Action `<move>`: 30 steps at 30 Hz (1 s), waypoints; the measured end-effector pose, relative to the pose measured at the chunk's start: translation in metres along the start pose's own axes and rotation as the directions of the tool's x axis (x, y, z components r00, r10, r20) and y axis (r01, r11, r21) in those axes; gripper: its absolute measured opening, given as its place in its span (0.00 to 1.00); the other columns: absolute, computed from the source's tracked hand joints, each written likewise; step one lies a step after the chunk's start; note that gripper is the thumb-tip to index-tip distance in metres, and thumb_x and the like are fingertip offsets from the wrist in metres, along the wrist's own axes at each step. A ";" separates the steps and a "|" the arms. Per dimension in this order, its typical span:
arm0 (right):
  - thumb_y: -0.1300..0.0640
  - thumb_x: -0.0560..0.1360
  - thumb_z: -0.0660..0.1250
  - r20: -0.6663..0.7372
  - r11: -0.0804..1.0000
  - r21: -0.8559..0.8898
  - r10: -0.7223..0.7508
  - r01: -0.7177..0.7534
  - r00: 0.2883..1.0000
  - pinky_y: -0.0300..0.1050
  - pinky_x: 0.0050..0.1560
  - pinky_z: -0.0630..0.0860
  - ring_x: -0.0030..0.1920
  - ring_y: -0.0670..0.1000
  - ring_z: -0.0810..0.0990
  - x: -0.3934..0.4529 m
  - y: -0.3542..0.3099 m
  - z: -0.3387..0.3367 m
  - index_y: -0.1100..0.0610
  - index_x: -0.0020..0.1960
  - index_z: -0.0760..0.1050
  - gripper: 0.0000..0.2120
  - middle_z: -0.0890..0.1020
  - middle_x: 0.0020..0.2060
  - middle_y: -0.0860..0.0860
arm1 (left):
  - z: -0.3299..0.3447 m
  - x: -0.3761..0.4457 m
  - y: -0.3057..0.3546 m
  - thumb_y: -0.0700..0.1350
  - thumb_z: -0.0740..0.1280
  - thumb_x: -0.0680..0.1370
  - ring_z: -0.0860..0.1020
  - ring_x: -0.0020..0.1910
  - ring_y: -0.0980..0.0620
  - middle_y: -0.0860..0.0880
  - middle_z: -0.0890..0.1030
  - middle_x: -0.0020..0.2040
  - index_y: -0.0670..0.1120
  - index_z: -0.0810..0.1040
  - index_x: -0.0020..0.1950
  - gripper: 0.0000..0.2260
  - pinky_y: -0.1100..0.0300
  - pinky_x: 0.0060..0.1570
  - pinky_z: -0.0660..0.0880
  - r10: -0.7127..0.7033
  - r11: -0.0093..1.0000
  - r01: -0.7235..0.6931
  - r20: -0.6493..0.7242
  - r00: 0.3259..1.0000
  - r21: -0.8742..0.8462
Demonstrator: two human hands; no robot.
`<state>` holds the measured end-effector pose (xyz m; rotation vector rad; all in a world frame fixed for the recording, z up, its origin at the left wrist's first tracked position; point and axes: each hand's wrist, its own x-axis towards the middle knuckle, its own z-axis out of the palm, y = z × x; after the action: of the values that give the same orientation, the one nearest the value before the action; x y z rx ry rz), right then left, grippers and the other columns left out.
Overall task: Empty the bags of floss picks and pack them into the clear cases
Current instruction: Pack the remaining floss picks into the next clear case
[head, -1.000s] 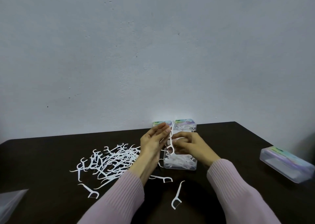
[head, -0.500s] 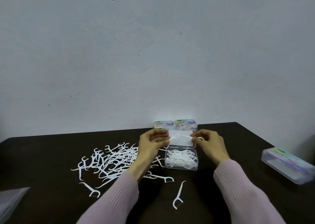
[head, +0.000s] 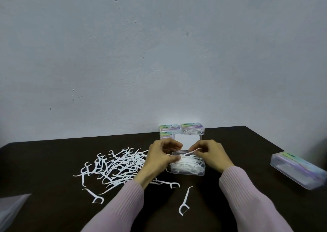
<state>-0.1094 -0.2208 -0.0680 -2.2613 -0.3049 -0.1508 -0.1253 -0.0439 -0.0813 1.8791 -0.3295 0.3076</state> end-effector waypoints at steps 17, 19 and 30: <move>0.62 0.73 0.69 -0.062 0.985 -0.158 -0.078 0.067 0.995 0.39 0.49 0.77 0.43 0.42 0.79 -0.003 0.001 -0.002 0.50 0.45 0.80 0.07 0.81 0.41 0.46 | 0.006 -0.008 -0.014 0.46 0.73 0.72 0.75 0.49 0.65 0.60 0.80 0.47 0.53 0.82 0.48 0.06 0.71 0.47 0.69 0.087 0.946 -0.081 -0.004 0.996 0.315; 0.62 0.73 0.69 -0.144 0.989 -0.141 -0.071 0.050 0.987 0.38 0.48 0.76 0.43 0.42 0.79 -0.002 0.002 -0.004 0.51 0.45 0.80 0.06 0.81 0.41 0.46 | 0.006 -0.008 -0.014 0.45 0.72 0.72 0.75 0.50 0.65 0.59 0.81 0.48 0.54 0.83 0.48 0.06 0.69 0.48 0.71 0.077 0.950 -0.074 0.003 0.997 0.302; 0.62 0.70 0.72 -0.032 0.996 -0.064 -0.058 0.055 0.998 0.41 0.52 0.79 0.41 0.41 0.80 -0.003 0.000 -0.002 0.51 0.42 0.80 0.06 0.82 0.39 0.47 | -0.001 -0.006 -0.011 0.36 0.69 0.74 0.79 0.44 0.65 0.53 0.83 0.46 0.48 0.81 0.48 0.08 0.72 0.43 0.74 0.018 0.995 -0.009 -0.088 0.996 0.098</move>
<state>-0.1121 -0.2228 -0.0667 -2.3115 -0.3510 -0.2308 -0.1269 -0.0394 -0.0934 1.9526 -0.2708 0.4219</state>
